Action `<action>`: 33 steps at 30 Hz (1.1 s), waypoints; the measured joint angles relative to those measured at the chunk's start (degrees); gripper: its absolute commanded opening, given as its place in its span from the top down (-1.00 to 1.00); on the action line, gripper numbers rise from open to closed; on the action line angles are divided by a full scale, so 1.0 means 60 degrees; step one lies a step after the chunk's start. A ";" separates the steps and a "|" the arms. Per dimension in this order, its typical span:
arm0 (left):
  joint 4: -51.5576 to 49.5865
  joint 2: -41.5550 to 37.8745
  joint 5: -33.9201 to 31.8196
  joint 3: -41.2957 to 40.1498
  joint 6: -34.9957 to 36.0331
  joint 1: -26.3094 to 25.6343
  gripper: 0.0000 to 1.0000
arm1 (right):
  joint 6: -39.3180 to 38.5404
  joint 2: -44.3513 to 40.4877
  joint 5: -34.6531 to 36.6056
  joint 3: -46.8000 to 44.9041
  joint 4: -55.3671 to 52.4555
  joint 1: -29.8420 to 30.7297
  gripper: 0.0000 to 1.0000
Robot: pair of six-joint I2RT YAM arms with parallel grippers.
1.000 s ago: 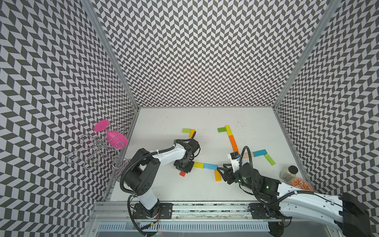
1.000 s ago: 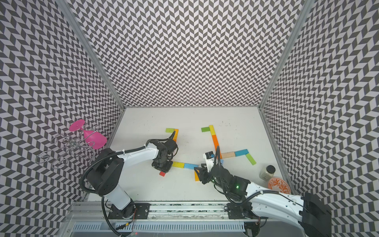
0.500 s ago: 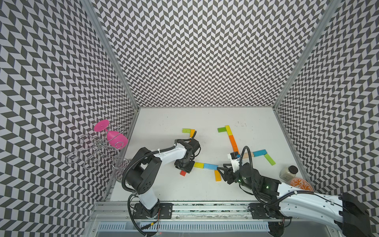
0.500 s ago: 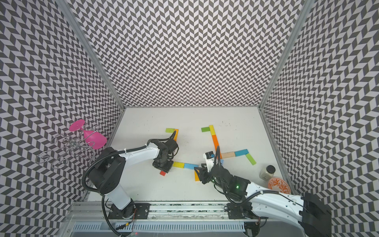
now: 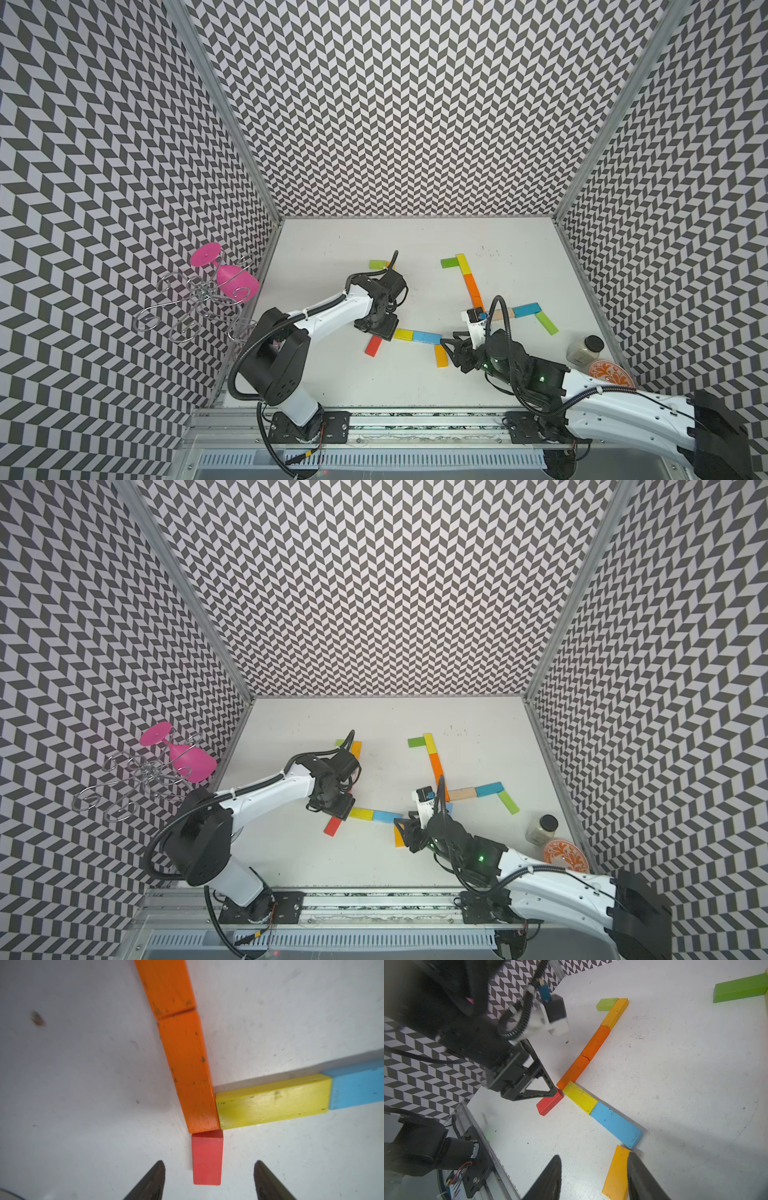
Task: Assemble a giraffe with building blocks
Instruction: Assemble the building block at the center of the board, then reset both arms
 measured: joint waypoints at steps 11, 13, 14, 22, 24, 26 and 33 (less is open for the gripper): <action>0.0372 -0.2881 -0.1887 0.1541 -0.0404 0.0222 -0.59 | -0.0798 -0.0933 0.1322 0.0896 -0.0743 -0.0029 -0.03; 0.1126 -0.3424 -0.2167 0.1402 -0.0423 0.0382 -0.60 | -0.1049 -0.1064 0.1588 0.1020 -0.0765 -0.0189 -0.03; 0.1435 -0.3650 -0.2269 0.1326 -0.0430 0.0441 -0.62 | -0.1144 -0.1082 0.1683 0.1067 -0.0754 -0.0328 -0.03; 0.5442 -0.5053 -0.3093 -0.0648 -0.0415 0.0892 -0.89 | -0.1767 -0.0342 0.1370 0.1450 -0.0204 -0.3093 -0.06; 0.6437 -0.5220 -0.3337 -0.1443 -0.0386 0.1246 -0.97 | -0.1985 -0.0106 0.1290 0.1519 -0.0022 -0.3672 -0.07; 0.7399 -0.5326 -0.3599 -0.2280 -0.0372 0.1599 -1.00 | -0.2324 -0.0011 0.1300 0.1519 0.0273 -0.4211 -0.10; 1.0502 -0.5475 -0.4564 -0.5351 -0.0375 0.2506 -1.00 | -0.3821 -0.0215 0.1566 0.0244 0.3111 -0.6462 -0.30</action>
